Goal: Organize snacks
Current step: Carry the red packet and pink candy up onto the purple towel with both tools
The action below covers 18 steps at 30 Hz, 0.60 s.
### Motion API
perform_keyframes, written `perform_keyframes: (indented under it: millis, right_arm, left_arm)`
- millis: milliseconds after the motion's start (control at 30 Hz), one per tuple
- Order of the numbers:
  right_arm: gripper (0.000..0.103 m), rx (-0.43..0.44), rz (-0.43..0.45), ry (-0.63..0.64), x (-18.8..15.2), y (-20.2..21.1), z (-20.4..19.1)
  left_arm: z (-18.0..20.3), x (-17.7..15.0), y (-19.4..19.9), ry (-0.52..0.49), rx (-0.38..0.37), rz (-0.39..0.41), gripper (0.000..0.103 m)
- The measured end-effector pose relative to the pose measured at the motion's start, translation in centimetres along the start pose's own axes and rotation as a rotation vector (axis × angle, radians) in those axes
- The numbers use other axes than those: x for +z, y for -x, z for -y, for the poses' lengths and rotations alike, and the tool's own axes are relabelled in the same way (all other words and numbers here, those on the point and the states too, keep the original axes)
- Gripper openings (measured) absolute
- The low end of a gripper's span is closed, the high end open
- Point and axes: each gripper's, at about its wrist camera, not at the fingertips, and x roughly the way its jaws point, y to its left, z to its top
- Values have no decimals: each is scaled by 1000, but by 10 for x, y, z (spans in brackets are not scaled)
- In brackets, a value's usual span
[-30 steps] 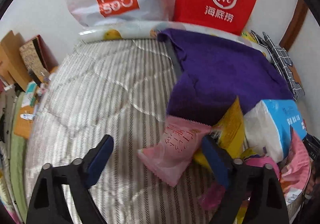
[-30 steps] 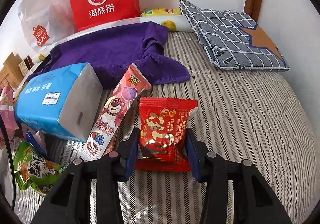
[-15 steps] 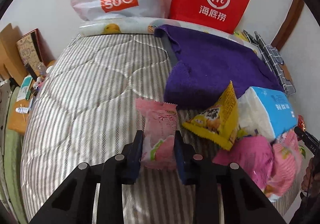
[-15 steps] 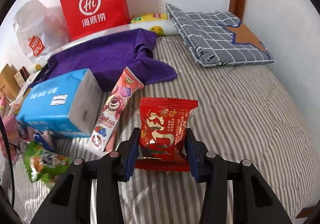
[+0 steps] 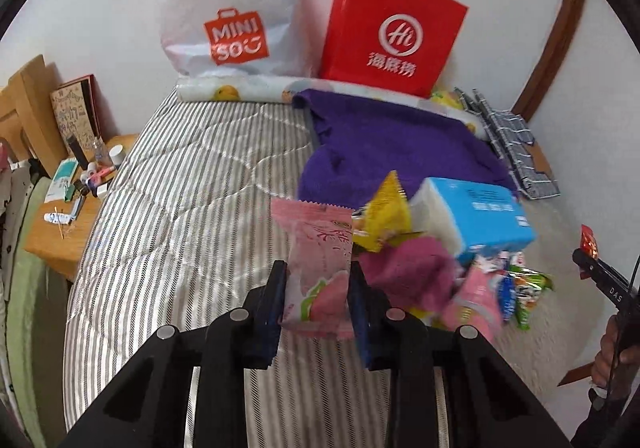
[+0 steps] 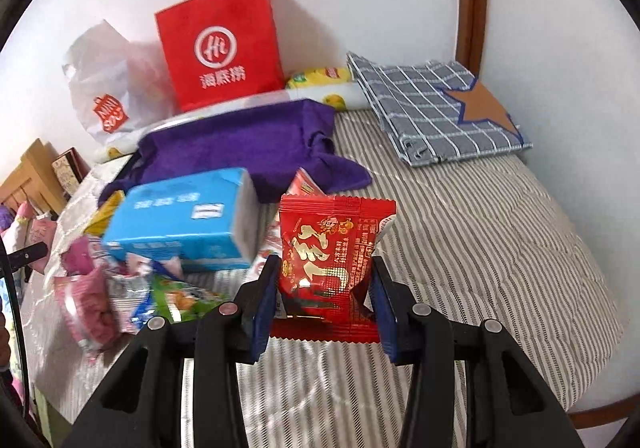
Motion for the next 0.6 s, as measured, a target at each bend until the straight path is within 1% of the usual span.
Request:
perform_keyframes:
  millis: [67,133,267,467,600]
  right_arm:
    - [43,19,14,2,3,9,-4]
    - [43,24,7,15,5,14,-9]
    - [43,35,31,48,11,25,-21]
    - [43,48,63,52,28,35,-34]
    - [43,57,81,59,43,39,-41]
  left_arm:
    - [8,-1,8,-7,-13,11,28]
    - [18,0,15,-7,-26,22,28]
    - [35,1,21,-10,-76,20,28]
    - [67,12,26,-56,-114,32,28]
    - [87,22,22,-94,-136,34,28]
